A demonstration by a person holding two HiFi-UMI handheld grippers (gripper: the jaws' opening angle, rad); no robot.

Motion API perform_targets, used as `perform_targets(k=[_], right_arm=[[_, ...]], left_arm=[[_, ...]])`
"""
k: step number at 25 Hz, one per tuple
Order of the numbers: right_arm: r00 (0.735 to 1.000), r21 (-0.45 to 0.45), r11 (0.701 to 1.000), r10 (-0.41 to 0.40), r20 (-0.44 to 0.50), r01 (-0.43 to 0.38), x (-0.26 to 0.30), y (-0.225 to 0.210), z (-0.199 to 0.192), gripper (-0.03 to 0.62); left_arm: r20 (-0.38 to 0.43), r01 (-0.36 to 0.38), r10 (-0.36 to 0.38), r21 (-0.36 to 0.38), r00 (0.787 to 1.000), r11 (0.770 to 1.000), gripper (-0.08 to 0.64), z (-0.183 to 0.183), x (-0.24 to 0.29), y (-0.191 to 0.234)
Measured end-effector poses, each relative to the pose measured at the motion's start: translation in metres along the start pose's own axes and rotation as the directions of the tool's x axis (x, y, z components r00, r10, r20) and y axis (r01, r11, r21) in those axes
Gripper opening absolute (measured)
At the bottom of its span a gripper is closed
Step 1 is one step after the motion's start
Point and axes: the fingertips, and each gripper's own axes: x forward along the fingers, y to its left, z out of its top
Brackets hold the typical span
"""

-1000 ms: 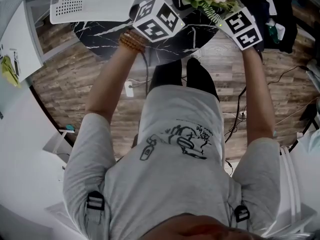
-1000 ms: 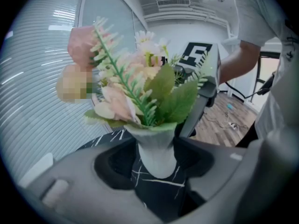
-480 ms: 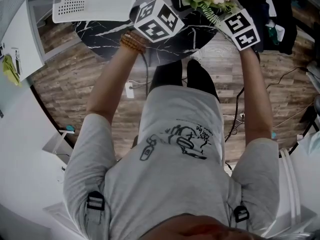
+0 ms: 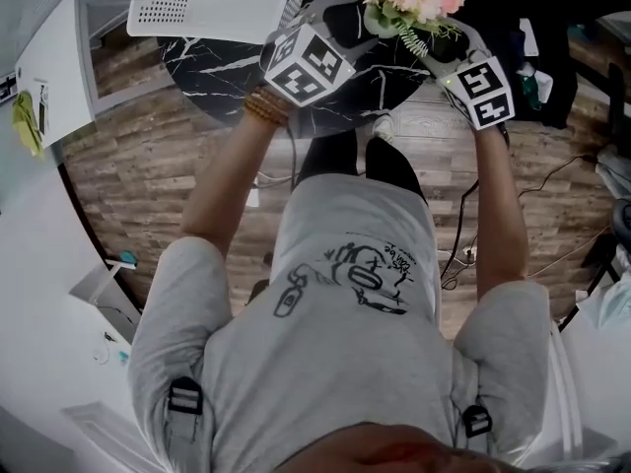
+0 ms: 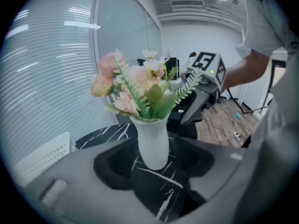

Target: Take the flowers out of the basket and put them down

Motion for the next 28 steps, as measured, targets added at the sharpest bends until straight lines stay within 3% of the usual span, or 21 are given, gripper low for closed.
perform_targets(k=[7,15,18,22,28], right_arm=[[0.996,0.029,1.0,-0.009,0.091,0.006,-0.054,0.028,0.023,0.219],[0.964,0.056,0.998,0.016,0.264,-0.031,-0.123,0.072,0.079,0.138],[0.943,0.034,0.998,0.037,0.331,-0.051,-0.151,0.091,0.104,0.115],[0.916,-0.013,0.997,0.081,0.393,-0.082,-0.183,0.121,0.132,0.109],[0.869,-0.046,0.991,0.133,0.476,-0.127,-0.226,0.162,0.163,0.067]], left_arm=[[0.127,-0.021,0.043,-0.175,0.991,0.984,0.22,0.031,-0.047,-0.033],[0.289,-0.056,0.137,-0.272,0.947,0.961,0.131,0.089,-0.107,-0.074],[0.37,-0.055,0.182,-0.328,0.911,0.943,0.093,0.112,-0.135,-0.087],[0.496,-0.033,0.236,-0.383,0.836,0.923,0.053,0.146,-0.174,-0.108],[0.56,-0.093,0.325,-0.403,0.762,0.911,0.005,0.173,-0.226,-0.135]])
